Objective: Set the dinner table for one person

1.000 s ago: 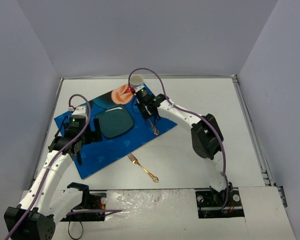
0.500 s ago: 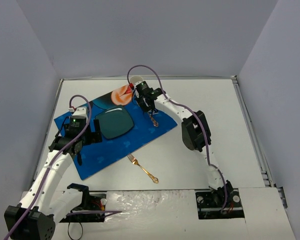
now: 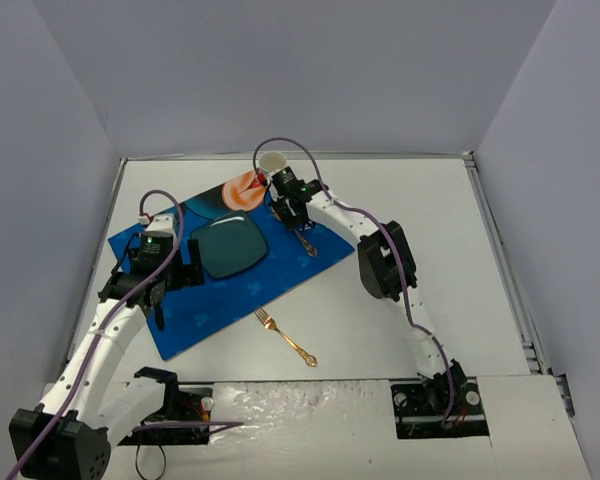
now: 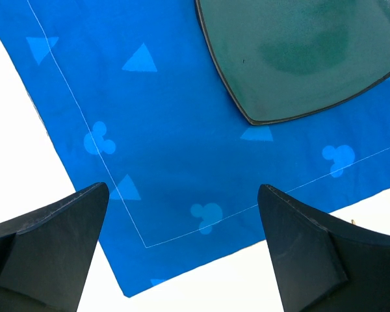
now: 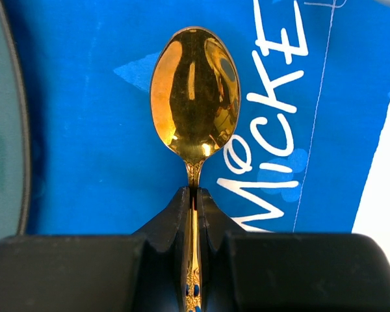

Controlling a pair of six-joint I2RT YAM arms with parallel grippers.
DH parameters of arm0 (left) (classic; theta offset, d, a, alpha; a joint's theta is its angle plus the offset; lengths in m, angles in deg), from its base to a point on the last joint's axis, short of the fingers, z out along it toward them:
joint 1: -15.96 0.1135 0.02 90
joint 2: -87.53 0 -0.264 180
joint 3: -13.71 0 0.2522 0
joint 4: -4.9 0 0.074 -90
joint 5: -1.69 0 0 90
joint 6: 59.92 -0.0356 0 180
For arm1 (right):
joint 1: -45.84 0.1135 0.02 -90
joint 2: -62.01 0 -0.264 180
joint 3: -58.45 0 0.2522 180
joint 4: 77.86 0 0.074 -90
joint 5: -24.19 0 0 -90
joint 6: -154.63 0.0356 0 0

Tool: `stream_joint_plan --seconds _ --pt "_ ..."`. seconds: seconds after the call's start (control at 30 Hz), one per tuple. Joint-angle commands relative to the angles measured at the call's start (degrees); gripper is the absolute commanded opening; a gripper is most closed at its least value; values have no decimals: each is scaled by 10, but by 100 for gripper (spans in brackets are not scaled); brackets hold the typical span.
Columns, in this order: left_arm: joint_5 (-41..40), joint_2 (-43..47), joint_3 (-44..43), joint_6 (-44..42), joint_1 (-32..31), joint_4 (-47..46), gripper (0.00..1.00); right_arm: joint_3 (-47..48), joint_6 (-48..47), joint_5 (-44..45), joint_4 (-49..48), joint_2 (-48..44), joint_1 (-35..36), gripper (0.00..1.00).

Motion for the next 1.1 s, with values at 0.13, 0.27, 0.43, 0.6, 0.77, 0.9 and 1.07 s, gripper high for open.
stream_joint_plan --seconds 0.13,0.27,0.43,0.6,0.77,0.9,1.07 --pt "-12 -1 -13 0 -3 -25 97 20 1 -7 -8 -9 -8 6" --pt "-12 3 -13 2 -3 -24 97 14 10 -3 -8 -26 -9 18" --pt "-10 9 -12 3 -3 -23 97 -24 21 0 -9 -101 -7 45" --pt "-5 14 -12 9 -4 -20 97 -128 28 2 -23 -203 -2 61" --pt "-19 22 -17 53 -7 13 97 -252 45 46 -45 -301 6 66" --pt "-24 27 -30 145 -11 80 97 -344 90 90 -60 -388 6 72" --pt "12 24 -47 215 -41 125 97 -451 143 130 -66 -501 1 76"
